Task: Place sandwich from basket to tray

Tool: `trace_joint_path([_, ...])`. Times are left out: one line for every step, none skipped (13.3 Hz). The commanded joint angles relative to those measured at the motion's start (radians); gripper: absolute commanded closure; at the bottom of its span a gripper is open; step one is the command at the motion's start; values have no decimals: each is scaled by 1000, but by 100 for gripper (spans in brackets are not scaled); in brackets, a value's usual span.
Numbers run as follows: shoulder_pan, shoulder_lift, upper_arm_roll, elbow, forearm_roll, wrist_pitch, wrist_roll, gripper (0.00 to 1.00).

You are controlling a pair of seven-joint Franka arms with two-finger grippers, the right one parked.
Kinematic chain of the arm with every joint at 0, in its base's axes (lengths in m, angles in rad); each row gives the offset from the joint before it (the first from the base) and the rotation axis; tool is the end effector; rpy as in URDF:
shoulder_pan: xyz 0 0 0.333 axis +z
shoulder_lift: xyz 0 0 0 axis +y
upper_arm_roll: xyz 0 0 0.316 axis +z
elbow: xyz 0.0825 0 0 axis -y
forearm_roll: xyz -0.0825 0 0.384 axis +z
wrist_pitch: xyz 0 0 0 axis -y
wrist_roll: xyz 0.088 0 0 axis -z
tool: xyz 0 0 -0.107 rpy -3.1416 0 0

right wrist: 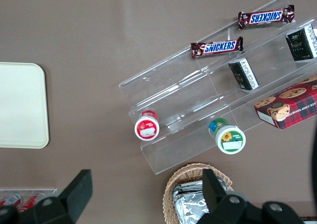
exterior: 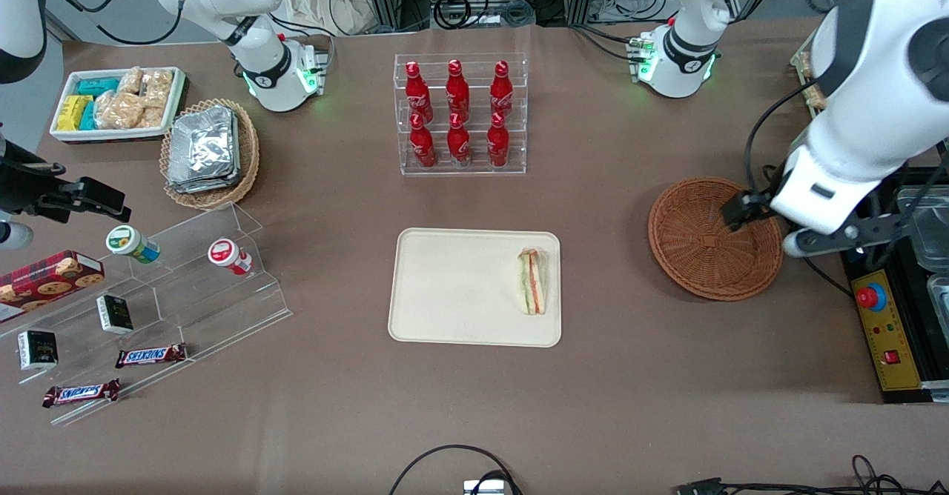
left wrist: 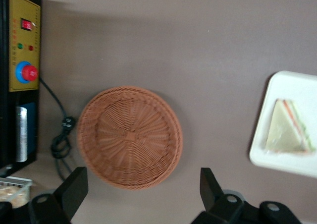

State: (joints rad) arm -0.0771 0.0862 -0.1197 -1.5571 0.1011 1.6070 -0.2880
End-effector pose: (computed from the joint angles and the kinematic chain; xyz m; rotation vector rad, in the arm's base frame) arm 0.5737 -0.1008 0.5858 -3.0421 -0.1309 0.0196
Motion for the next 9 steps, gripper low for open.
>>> trace_joint_path([10, -100, 22, -47, -21, -48, 154, 0])
trace_joint_path([20, -117, 22, -49, -27, -56, 199, 0])
trace_joint_path([29, -134, 23, -49, -47, -67, 223, 0])
trace_joint_path([40, -141, 22, -49, -60, -73, 225, 0])
trace_joint_path([45, -152, 22, -49, -70, -79, 227, 0])
trace_joint_path([51, -157, 22, -57, -72, -82, 227, 0])
trace_joint_path([57, -167, 22, -63, -75, -82, 227, 0])
trace_joint_path([59, -169, 22, -66, -86, -84, 227, 0])
trace_joint_path([59, -167, 22, -66, -89, -84, 227, 0])
